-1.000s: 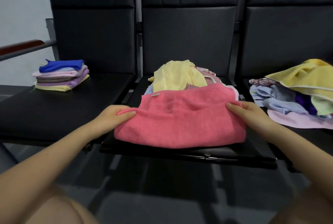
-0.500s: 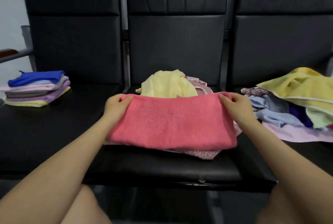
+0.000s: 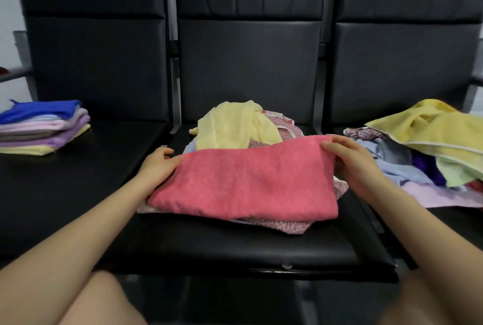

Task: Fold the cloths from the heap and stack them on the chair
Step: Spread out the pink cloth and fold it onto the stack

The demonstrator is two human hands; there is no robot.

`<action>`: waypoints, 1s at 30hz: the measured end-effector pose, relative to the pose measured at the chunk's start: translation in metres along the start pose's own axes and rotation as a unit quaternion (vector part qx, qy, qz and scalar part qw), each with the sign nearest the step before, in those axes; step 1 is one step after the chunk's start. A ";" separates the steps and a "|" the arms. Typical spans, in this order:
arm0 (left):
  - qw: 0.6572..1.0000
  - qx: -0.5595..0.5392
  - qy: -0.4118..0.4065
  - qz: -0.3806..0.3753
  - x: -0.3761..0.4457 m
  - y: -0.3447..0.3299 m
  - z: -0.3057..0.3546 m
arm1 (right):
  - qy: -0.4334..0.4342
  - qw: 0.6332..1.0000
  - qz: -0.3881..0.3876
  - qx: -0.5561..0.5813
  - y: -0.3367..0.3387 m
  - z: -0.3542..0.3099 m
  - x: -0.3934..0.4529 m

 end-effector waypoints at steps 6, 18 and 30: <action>1.000 0.020 -0.007 -0.024 -0.022 0.014 -0.013 | -0.087 0.976 0.040 -0.196 0.021 0.014 -0.029; 0.989 0.021 0.065 -0.130 -0.058 0.003 -0.017 | -0.230 0.969 -0.056 0.071 -0.027 0.036 -0.064; 0.983 -0.125 0.112 -0.075 -0.059 0.002 -0.010 | -0.167 0.979 0.031 -0.109 -0.020 0.040 -0.057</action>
Point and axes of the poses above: each hand's wrist, its own x-axis towards the middle knuckle, its own y-axis out of the back of the hand, z = x × y, the point moved 9 cm from there along x, towards the middle knuckle, and after that the axes turned 11 degrees about x, right-handed, at the moved point
